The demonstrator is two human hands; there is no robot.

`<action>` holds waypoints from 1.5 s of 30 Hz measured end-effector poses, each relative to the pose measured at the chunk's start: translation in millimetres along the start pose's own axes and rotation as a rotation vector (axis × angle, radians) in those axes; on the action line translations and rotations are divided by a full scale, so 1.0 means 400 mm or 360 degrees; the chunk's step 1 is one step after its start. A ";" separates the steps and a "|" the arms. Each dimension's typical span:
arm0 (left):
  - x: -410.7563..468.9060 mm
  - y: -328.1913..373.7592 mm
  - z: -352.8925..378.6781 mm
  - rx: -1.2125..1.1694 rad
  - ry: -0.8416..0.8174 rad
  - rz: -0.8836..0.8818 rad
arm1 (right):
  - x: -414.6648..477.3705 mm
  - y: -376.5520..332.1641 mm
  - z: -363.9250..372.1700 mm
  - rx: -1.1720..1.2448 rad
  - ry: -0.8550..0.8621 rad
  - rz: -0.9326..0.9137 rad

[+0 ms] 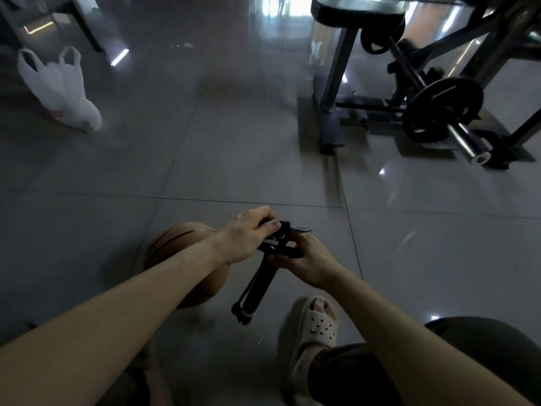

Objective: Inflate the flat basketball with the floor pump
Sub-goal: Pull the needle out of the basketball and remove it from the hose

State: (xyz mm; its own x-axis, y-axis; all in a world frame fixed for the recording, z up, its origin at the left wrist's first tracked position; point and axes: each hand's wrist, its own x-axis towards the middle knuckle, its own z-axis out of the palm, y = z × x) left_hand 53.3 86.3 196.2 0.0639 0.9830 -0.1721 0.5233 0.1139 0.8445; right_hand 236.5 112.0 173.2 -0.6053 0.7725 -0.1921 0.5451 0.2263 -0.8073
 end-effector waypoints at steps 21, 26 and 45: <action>-0.042 0.297 -0.001 -0.0159 -0.0267 0.0126 | -0.172 -0.256 -0.311 0.0392 0.0759 -0.0018; 0.031 0.292 0.058 0.0171 -0.0146 0.0394 | -0.179 -0.237 -0.355 0.0527 0.0753 -0.0025; 0.318 0.211 0.735 -0.1031 -0.0518 -0.0639 | -0.336 0.527 -0.341 0.0768 0.0490 0.0872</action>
State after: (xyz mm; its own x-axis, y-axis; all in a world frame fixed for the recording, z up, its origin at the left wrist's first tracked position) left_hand 355.4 178.7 96.3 0.2715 0.7704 -0.5768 -0.0283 0.6054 0.7954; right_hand 511.8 137.0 104.9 -0.0971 0.8448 -0.5262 0.3649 -0.4617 -0.8085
